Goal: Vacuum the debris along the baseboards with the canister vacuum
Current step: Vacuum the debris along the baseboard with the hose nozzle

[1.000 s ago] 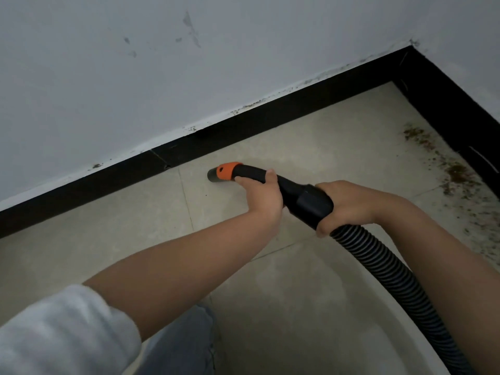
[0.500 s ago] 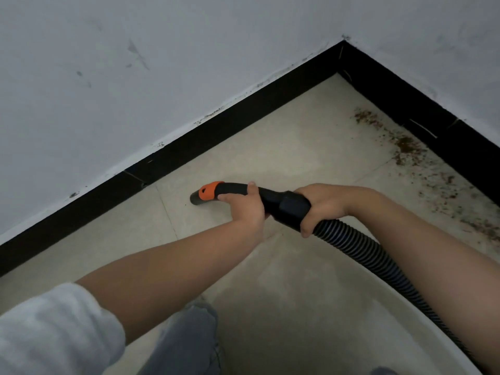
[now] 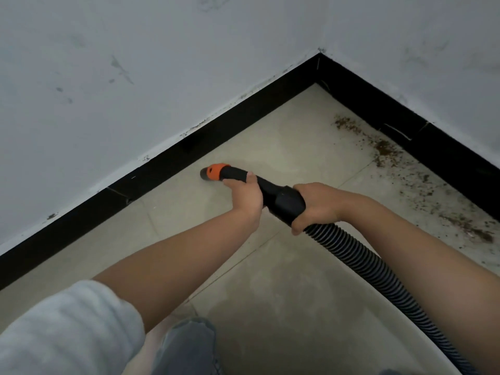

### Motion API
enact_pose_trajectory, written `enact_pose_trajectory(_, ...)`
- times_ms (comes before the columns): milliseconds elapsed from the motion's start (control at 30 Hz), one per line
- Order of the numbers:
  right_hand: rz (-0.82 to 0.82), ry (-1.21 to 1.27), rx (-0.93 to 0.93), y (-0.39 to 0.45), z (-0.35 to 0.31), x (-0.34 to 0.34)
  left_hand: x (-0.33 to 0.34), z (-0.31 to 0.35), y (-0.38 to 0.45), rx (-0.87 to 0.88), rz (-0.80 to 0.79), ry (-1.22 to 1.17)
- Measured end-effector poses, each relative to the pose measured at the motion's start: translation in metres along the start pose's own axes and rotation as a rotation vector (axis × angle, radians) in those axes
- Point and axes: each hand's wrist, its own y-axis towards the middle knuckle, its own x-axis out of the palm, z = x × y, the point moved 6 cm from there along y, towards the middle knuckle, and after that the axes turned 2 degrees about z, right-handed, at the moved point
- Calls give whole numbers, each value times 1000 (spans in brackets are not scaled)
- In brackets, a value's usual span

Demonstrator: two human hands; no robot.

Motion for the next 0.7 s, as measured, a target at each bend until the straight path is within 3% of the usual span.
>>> enact_pose_trajectory(167, 208, 97, 145, -18, 44, -10, 61, 21, -5, 92, -199, 245)
enact_pose_trajectory(467, 439, -5, 346, -32, 76, -2, 131, 27, -1, 297, -281, 733)
enact_pose_trajectory(700, 617, 329, 466, -33, 99, 9, 168, 31, -8, 422, -360, 875)
